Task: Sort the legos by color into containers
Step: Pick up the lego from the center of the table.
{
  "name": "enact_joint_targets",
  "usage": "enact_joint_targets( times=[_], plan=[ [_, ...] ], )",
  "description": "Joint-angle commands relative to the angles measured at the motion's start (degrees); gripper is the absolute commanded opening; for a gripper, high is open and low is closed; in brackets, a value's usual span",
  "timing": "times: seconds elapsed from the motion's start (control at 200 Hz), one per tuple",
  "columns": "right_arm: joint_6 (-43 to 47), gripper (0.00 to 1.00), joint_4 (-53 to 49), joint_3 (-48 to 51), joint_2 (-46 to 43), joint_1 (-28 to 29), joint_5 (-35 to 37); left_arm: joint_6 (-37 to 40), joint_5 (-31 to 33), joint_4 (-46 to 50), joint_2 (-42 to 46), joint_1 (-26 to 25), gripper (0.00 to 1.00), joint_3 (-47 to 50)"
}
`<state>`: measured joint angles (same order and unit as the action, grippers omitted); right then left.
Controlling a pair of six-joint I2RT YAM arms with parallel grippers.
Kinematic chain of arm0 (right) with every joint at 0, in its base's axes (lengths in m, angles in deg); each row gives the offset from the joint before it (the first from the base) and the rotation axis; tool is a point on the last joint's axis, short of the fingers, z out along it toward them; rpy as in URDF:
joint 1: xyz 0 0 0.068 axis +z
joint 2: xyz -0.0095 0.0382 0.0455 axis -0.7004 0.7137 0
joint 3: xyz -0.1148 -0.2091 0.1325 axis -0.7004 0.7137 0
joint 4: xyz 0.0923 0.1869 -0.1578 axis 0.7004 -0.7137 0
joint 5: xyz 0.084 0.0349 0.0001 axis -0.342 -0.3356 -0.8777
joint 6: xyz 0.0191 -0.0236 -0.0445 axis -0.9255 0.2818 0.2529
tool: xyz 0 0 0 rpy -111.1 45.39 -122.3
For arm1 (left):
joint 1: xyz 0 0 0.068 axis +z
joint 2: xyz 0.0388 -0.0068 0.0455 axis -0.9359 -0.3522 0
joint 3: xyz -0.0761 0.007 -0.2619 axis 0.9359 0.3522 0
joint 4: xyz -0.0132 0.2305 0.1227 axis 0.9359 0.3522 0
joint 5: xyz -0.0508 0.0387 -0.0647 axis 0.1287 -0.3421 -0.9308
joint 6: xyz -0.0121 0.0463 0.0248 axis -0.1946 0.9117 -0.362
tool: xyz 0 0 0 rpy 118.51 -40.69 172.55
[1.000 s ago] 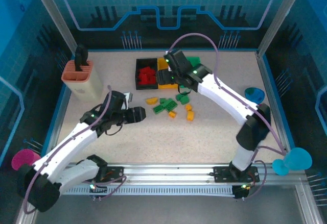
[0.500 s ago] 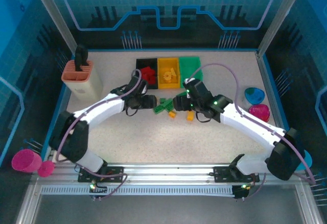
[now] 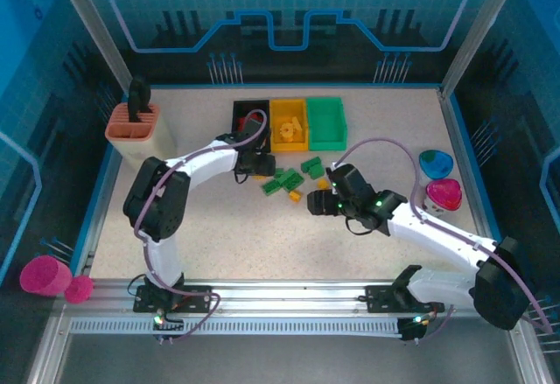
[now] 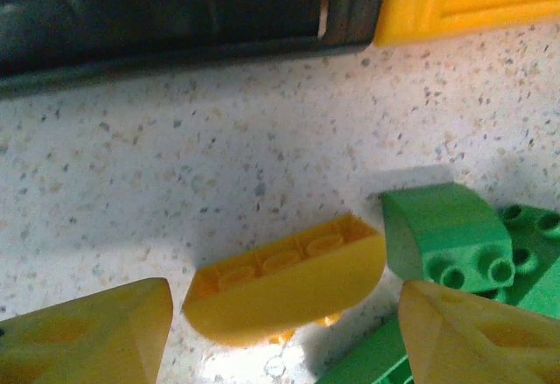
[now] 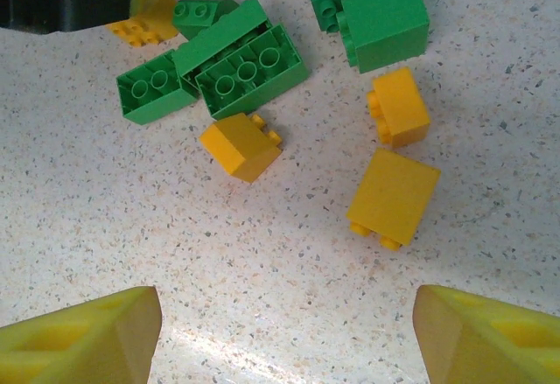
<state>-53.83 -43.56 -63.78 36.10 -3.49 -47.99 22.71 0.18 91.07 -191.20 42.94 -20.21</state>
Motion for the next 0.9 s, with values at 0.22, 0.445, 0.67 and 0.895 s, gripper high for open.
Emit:
enact_joint_targets(
  times=[0.22, 0.445, 0.67, 0.895],
  plan=[
    [-4.9, 0.77, 6.2, 5.3, -1.3, 0.3, -2.6, 1.8, -2.7, 1.3, -3.0, -0.6, 0.67, 0.5],
    [-6.5, 0.77, 8.2, 6.6, -0.9, 0.3, -4.1, 2.4, -2.9, 0.7, -3.9, -0.5, 0.59, 1.4],
    [-7.4, 0.76, 8.5, 8.0, -2.3, 0.6, -3.8, 2.7, -2.5, 0.7, -3.5, -0.6, 0.44, 2.3],
    [-7.8, 0.76, 8.0, 9.0, -3.7, 0.6, -3.1, 2.5, -2.7, 0.8, -0.5, -0.6, 0.26, 3.2]
  ],
)
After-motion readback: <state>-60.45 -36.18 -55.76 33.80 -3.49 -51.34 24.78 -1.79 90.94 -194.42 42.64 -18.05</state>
